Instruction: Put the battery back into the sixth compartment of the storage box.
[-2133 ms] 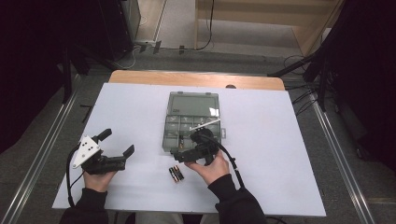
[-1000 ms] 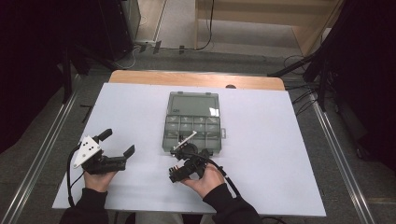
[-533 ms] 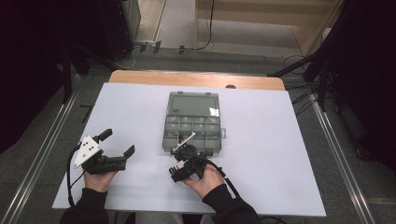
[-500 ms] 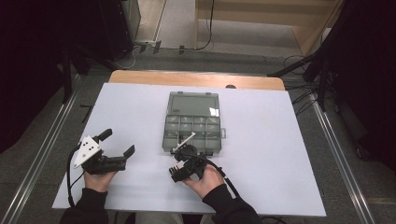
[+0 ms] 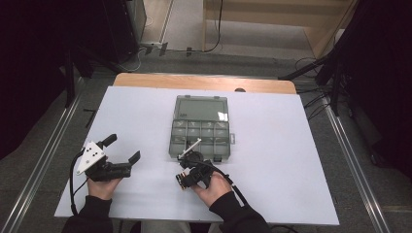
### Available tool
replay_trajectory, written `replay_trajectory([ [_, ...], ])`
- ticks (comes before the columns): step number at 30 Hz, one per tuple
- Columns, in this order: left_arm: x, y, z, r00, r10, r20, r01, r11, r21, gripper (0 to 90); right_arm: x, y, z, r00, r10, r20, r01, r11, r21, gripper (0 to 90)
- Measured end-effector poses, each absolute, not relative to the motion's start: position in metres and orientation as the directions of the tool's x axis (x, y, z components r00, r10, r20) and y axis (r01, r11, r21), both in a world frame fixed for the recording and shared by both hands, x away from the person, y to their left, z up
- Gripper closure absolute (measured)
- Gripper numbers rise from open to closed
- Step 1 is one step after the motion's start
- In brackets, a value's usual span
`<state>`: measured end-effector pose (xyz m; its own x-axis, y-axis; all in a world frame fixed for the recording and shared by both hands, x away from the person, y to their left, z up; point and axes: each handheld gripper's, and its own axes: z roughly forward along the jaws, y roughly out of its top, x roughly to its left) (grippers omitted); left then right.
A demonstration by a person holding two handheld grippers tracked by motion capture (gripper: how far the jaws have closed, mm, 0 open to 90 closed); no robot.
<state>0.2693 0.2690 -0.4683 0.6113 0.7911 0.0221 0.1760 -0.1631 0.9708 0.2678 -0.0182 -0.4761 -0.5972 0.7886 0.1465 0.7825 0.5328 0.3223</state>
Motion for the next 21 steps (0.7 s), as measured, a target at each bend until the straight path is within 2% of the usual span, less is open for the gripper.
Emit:
replay_trajectory([
  [5, 0.2695, 0.2692, -0.4684, 0.612, 0.791, 0.022, 0.176, -0.164, 0.971, 0.0, 0.2685, -0.0175, -0.4773, -0.591, 0.791, 0.159, 0.791, 0.531, 0.304, 63.5],
  [13, 0.2693, 0.2683, -0.4687, 0.616, 0.787, 0.023, 0.179, -0.168, 0.969, 0.0, 0.2678, -0.0173, -0.4771, -0.601, 0.781, 0.17, 0.787, 0.541, 0.297, 75.8],
  [21, 0.27, 0.2676, -0.4695, 0.618, 0.786, 0.022, 0.182, -0.171, 0.968, 0.0, 0.2694, -0.0194, -0.4765, -0.601, 0.777, 0.185, 0.789, 0.541, 0.29, 77.0],
])
